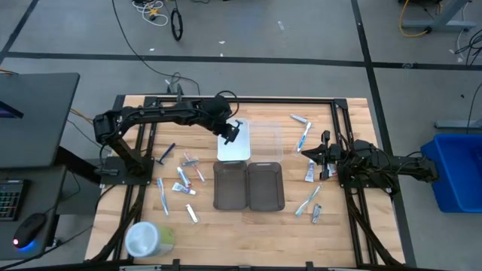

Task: Pick & Place Travel size toiletries
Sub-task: Put the blue razor into the white bin

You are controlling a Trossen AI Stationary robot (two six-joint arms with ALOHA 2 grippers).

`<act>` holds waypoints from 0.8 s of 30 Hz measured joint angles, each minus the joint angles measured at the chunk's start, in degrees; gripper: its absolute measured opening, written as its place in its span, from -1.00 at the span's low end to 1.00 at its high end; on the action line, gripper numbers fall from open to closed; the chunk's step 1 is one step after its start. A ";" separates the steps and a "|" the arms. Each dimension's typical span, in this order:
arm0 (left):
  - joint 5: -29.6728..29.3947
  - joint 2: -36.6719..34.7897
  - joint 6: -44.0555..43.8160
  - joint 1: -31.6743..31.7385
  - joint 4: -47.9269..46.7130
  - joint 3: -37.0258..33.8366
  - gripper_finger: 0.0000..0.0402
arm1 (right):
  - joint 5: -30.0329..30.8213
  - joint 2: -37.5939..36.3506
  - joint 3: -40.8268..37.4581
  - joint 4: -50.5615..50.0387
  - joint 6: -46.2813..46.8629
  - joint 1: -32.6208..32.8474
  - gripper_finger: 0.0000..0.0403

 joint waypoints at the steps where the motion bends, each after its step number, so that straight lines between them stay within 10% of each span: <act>1: -0.04 0.00 0.00 0.00 0.00 0.00 -0.77 | 0.00 0.00 0.00 0.00 0.00 0.00 -0.93; 24: -0.48 -0.02 0.09 0.17 -0.48 0.00 -0.09 | 0.00 0.00 0.00 0.00 0.00 0.00 -0.93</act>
